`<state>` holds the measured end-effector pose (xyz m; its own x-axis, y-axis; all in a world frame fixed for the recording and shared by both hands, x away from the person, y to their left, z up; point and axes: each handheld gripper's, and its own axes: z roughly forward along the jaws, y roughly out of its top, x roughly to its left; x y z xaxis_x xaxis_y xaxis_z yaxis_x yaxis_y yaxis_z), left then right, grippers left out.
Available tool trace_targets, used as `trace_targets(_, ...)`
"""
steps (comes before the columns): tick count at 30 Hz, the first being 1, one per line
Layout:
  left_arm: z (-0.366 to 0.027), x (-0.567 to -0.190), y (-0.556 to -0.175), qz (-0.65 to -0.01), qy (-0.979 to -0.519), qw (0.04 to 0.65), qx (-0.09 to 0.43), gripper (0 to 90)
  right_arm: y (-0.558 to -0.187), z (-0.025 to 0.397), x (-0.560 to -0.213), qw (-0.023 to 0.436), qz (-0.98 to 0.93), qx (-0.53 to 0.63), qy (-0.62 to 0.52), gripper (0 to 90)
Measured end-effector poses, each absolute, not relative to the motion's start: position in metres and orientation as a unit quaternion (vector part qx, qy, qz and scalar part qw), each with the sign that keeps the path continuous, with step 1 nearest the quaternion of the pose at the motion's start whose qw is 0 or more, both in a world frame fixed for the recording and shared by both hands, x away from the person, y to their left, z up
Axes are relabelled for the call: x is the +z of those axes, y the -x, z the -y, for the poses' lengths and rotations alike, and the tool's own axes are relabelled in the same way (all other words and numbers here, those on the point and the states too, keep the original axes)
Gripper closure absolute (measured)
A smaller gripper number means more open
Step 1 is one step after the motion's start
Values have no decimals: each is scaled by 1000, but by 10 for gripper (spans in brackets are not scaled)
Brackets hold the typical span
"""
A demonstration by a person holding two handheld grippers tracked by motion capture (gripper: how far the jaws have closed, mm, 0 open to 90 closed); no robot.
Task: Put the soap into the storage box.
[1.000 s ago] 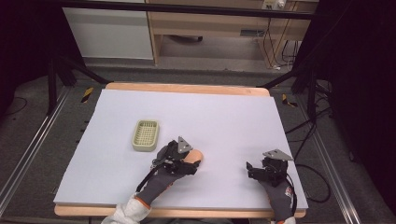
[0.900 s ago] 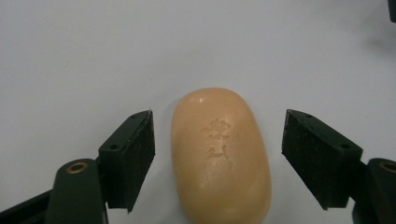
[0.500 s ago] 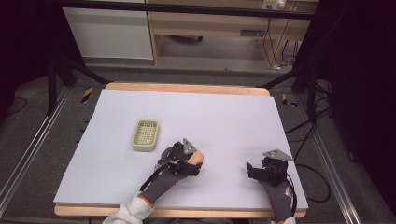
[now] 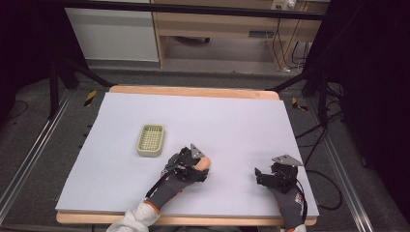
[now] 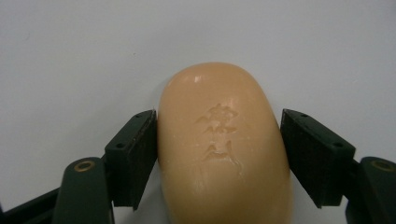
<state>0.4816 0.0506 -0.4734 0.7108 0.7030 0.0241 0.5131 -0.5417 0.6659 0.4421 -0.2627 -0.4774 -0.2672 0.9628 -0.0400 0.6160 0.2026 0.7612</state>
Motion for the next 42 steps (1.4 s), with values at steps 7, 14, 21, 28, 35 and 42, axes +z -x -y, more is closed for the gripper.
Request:
trace_targets(7, -50, -475, -483, -357, -866, 324, 136, 283, -442, 263, -478, 267, -728, 323, -543, 67)
trace_targets(14, -50, -475, -483, -356, -867, 322, 136, 289, -442, 262, -478, 267, -728, 322, -543, 67)
trace_targets(21, -50, -475, -482, -359, -865, 322, 137, 304, -442, 262, -478, 267, -729, 322, -542, 67)
trace_targets(28, -52, -473, -482, -359, -866, 320, 136, 307, -442, 262, -478, 266, -729, 321, -544, 67)
trace_targets(35, -55, -466, -479, -354, -864, 332, 133, 309, -442, 263, -478, 266, -730, 321, -542, 66)
trace_targets(42, -60, -458, -476, -348, -863, 344, 129, 310, -442, 263, -478, 266, -730, 321, -542, 66)
